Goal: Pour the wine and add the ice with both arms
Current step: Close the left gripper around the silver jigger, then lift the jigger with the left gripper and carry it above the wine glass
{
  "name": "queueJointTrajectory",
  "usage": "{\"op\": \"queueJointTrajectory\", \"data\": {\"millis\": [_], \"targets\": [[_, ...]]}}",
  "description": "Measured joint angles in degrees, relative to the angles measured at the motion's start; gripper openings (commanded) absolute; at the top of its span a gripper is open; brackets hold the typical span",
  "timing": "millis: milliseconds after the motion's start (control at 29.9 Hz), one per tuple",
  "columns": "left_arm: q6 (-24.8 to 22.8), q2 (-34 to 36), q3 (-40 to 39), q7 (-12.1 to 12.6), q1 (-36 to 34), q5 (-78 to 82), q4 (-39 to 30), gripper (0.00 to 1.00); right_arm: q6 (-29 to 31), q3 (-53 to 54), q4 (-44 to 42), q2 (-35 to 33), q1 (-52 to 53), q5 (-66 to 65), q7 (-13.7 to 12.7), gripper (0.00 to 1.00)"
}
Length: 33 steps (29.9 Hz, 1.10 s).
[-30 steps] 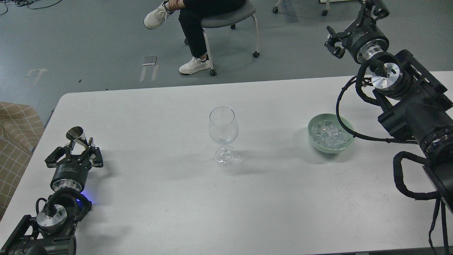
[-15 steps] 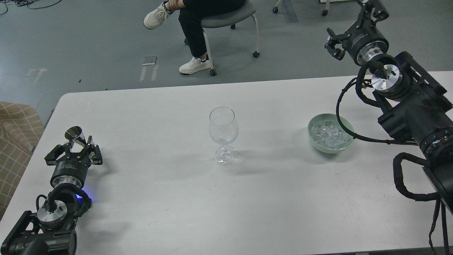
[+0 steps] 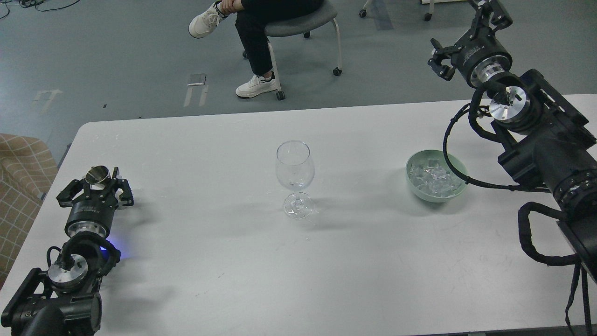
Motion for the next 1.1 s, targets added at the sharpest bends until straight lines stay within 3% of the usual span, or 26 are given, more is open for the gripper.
{"op": "queueJointTrajectory", "data": {"millis": [636,803,1104], "targets": [[-1.97,0.55,-0.42,-0.03,0.12,-0.35,-1.92,0.34,0.00,-0.07,0.00,-0.35,-0.08,0.00,0.00,1.00],[-0.45,1.46,-0.29,-0.51,0.64,-0.31,-7.60,0.29,0.00,-0.09,0.09,-0.35,-0.08,0.00,0.00,1.00],[6.82,3.41,-0.45,-0.91,0.58,-0.21,-20.09,0.20,0.00,-0.06,0.25,-0.44,-0.32,0.00,0.00,1.00]]}}
